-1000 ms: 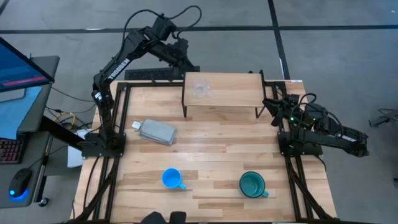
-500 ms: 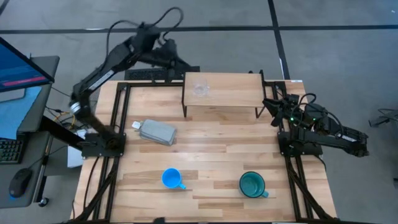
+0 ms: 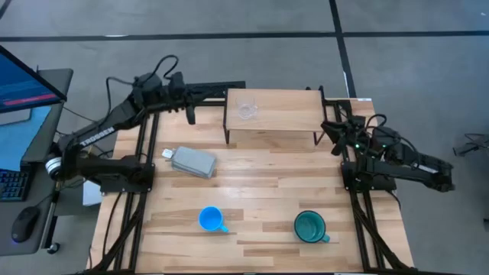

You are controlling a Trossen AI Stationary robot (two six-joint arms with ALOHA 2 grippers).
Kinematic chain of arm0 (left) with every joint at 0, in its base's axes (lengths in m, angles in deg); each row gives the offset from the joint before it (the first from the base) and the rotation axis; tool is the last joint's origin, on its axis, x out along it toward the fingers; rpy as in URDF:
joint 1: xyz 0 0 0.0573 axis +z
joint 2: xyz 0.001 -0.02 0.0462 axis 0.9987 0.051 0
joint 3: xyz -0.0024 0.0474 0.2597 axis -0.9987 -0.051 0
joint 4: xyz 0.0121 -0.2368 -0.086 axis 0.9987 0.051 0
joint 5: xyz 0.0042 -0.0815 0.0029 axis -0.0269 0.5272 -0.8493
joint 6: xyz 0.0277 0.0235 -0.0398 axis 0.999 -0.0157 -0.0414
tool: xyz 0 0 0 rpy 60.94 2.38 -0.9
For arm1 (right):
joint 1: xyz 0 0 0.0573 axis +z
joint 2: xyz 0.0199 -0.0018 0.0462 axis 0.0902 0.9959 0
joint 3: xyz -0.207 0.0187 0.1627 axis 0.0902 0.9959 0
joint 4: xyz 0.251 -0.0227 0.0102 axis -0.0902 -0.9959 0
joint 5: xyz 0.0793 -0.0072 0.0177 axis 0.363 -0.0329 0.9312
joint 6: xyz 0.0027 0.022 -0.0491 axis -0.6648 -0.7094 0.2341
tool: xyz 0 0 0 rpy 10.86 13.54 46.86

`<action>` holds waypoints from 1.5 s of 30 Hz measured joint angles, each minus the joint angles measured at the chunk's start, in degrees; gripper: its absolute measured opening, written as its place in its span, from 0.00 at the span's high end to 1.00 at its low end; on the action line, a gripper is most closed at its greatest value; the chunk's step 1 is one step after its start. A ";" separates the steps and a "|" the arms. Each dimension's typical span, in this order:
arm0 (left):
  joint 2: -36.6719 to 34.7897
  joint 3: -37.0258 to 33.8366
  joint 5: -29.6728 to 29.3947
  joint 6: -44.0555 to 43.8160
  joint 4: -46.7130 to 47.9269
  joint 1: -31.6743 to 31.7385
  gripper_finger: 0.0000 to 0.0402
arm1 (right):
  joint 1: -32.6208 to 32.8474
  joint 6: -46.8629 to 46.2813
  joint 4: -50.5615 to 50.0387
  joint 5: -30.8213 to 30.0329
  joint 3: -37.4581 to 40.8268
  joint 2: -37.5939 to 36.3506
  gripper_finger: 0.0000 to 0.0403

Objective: Stack small to large cups/mugs on shelf
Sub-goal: Put the transparent mug on the shelf

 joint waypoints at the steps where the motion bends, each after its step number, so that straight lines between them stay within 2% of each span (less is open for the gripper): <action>1: -1.24 -2.09 -1.45 -0.59 -1.31 -0.40 1.00 | 0.00 -0.01 0.37 0.01 0.00 0.89 0.71; 4: -4.02 -8.36 -4.98 -3.03 -5.42 -1.67 1.00 | 0.00 -0.07 2.51 0.02 0.00 4.13 0.71; 9: -4.96 -14.66 -2.78 -6.74 -12.10 -3.30 1.00 | 0.00 0.32 9.55 3.52 0.00 10.24 0.71; 19: -4.55 -14.94 -8.89 -4.99 -11.19 -6.41 1.00 | -0.01 1.80 23.61 6.61 -0.84 24.17 0.71; 24: -4.55 -14.94 -10.30 -4.39 -9.85 -7.43 1.00 | 0.00 6.39 23.78 10.27 -5.59 32.45 0.77; 30: -4.55 -14.94 -10.54 -4.64 -6.85 -7.52 1.00 | -0.50 12.86 23.87 10.48 -12.42 40.38 0.85; 45: -4.53 -14.94 -11.67 -4.82 -6.28 -9.02 1.00 | -4.99 13.34 23.05 10.55 -24.70 60.15 0.98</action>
